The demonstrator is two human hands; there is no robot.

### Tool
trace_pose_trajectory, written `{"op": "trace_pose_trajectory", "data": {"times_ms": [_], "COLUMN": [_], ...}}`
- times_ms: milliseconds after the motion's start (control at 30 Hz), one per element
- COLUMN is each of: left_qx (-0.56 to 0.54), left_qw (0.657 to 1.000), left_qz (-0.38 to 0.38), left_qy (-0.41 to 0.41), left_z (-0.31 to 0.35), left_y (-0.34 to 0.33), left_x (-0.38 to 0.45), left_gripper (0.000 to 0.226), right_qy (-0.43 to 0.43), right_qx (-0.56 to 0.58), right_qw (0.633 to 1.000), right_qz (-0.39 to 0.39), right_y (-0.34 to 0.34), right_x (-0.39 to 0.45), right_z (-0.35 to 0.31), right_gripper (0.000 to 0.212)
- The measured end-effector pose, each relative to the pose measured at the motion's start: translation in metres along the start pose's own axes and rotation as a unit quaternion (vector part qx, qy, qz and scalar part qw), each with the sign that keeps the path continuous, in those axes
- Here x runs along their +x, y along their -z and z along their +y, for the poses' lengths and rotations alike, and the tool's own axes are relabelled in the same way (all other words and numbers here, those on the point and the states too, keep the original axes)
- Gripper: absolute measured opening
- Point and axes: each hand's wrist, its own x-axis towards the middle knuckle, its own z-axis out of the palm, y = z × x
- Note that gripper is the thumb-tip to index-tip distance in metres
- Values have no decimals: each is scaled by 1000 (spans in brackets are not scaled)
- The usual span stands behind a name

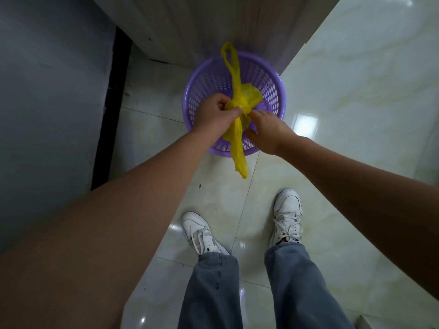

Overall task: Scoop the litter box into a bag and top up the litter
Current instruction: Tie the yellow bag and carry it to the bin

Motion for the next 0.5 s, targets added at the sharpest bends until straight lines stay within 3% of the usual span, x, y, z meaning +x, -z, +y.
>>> {"op": "trace_pose_trajectory", "data": {"times_ms": [300,500], "left_qx": [108,150], "left_qw": [994,988], "left_qz": [13,14], "left_qy": [-23,-18], "left_z": [-3,-5], "left_y": [0,2], "left_x": [13,5], "left_gripper": [13,18], "right_qy": [21,29], "right_qx": [9,-18], "right_qw": [1000,999], "right_qz": [20,1], "right_y": [9,11], "right_x": [0,-6], "right_z": [-8,-11], "right_gripper": [30,45]}}
